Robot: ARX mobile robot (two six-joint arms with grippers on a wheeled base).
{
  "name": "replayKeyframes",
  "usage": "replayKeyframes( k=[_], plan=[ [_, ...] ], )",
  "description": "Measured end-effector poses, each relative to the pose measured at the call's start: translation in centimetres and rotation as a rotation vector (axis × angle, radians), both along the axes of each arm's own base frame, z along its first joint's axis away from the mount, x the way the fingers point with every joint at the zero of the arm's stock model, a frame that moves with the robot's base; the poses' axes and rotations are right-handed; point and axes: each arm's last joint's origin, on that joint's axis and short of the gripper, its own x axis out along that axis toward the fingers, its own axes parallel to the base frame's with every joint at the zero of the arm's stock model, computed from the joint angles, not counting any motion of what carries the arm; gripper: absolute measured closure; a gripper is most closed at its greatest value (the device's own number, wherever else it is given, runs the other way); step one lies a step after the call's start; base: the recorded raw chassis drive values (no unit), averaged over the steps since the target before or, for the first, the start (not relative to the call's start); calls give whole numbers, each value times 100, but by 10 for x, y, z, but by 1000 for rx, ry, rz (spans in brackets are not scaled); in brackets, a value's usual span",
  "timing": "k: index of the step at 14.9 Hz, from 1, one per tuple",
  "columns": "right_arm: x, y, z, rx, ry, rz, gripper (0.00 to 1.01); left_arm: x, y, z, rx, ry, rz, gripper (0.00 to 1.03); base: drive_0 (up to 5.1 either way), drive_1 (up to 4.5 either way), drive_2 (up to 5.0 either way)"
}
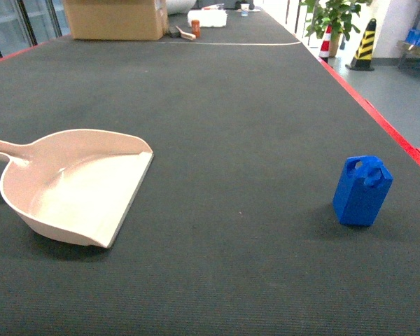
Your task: Place part in tray to right shelf
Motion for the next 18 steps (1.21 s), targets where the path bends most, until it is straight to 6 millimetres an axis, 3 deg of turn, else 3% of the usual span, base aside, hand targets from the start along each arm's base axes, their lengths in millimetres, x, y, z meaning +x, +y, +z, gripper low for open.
replayKeyframes(
  k=[18],
  plan=[
    [0,0,0,0,0,0,3,0,0,0,0,0,0,5,0,0,0]
  ],
)
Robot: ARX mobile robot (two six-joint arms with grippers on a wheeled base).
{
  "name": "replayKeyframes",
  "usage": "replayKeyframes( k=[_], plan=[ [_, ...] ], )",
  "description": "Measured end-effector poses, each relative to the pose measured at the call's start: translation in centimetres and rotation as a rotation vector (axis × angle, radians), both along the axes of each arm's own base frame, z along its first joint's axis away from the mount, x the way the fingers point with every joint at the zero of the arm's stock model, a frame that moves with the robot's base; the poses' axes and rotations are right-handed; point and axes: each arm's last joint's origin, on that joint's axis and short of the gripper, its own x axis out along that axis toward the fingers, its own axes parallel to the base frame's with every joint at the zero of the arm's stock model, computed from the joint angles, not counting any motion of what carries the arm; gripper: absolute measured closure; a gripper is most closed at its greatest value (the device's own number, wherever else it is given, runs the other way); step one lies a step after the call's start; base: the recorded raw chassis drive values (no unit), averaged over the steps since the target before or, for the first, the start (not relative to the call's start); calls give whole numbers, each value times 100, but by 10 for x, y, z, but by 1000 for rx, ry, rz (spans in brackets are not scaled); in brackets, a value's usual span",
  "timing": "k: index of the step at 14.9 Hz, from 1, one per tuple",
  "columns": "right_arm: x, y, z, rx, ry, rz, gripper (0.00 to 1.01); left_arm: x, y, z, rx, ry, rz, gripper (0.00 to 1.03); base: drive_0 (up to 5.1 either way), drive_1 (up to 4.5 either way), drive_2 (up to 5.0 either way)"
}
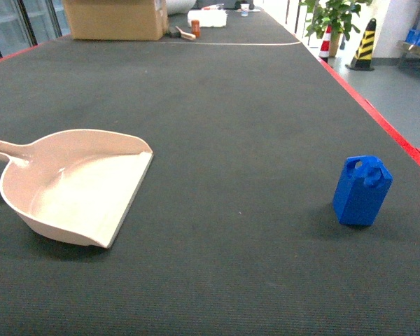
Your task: Place part in tray to right shelf
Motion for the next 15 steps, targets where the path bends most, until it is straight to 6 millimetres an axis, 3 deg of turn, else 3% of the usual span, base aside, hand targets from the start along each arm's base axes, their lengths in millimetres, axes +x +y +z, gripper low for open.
replayKeyframes(
  k=[15],
  plan=[
    [0,0,0,0,0,0,3,0,0,0,0,0,0,5,0,0,0]
  ],
)
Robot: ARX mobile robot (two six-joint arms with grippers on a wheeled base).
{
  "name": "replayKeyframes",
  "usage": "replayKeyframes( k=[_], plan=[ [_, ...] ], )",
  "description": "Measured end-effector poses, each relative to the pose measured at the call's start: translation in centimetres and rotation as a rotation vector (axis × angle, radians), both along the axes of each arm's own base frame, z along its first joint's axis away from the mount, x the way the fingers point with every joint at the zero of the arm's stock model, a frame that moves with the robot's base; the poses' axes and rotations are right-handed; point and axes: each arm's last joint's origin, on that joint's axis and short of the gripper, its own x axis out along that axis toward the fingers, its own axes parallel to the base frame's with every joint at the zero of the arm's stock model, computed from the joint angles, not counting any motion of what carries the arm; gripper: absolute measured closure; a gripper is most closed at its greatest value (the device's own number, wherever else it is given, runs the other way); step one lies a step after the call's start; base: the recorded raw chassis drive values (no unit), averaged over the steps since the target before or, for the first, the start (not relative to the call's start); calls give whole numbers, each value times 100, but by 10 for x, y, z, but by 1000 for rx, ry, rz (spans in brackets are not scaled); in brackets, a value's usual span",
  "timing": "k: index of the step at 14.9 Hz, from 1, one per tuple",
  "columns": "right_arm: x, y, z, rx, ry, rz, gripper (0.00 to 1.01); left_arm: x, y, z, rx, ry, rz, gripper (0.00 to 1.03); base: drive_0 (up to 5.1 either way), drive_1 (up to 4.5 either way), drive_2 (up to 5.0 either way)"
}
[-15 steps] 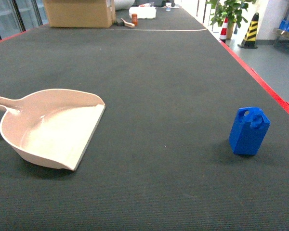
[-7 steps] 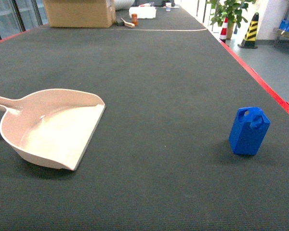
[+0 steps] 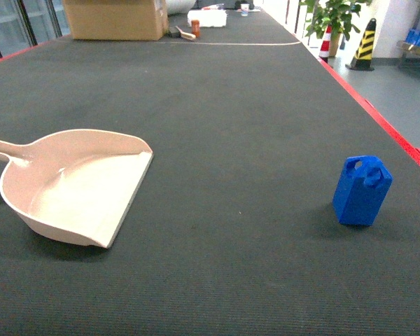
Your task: Place part in tray to right shelf
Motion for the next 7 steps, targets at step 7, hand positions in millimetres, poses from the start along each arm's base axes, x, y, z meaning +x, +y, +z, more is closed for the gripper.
replayKeyframes(
  k=[7],
  plan=[
    [0,0,0,0,0,0,3,0,0,0,0,0,0,5,0,0,0]
  ],
)
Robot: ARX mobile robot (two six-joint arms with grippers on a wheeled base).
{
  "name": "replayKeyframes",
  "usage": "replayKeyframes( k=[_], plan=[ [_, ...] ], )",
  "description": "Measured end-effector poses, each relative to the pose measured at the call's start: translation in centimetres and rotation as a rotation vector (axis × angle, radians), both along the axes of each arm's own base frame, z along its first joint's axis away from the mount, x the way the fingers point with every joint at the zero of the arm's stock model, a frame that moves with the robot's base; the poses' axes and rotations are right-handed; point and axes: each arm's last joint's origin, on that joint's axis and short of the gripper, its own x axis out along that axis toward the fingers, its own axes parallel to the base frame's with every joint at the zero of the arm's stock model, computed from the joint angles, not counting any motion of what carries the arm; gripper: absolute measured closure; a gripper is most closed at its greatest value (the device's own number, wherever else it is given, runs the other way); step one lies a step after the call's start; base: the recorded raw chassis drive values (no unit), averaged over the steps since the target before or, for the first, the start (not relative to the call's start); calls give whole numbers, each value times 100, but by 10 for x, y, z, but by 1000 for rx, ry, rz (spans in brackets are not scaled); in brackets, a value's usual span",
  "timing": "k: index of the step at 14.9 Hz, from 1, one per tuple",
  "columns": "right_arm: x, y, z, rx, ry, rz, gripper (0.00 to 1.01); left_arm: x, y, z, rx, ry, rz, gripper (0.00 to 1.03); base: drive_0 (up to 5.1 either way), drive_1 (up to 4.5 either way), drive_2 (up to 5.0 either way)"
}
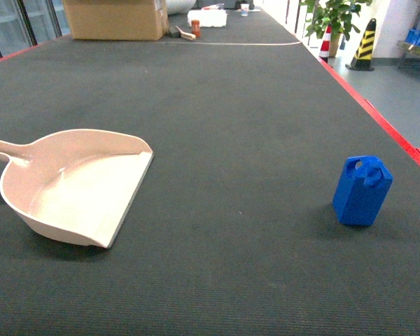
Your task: Place part in tray to right shelf
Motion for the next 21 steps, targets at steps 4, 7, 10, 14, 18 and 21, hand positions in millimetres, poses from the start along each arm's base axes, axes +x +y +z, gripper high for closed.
replayKeyframes(
  k=[4,7,10,14,18,21],
  plan=[
    [0,0,0,0,0,0,3,0,0,0,0,0,0,5,0,0,0],
    [0,0,0,0,0,0,3,0,0,0,0,0,0,5,0,0,0],
    [0,0,0,0,0,0,3,0,0,0,0,0,0,5,0,0,0],
    [0,0,0,0,0,0,3,0,0,0,0,0,0,5,0,0,0],
    [0,0,0,0,0,0,3,0,0,0,0,0,0,5,0,0,0],
    [0,0,0,0,0,0,3,0,0,0,0,0,0,5,0,0,0]
  ],
)
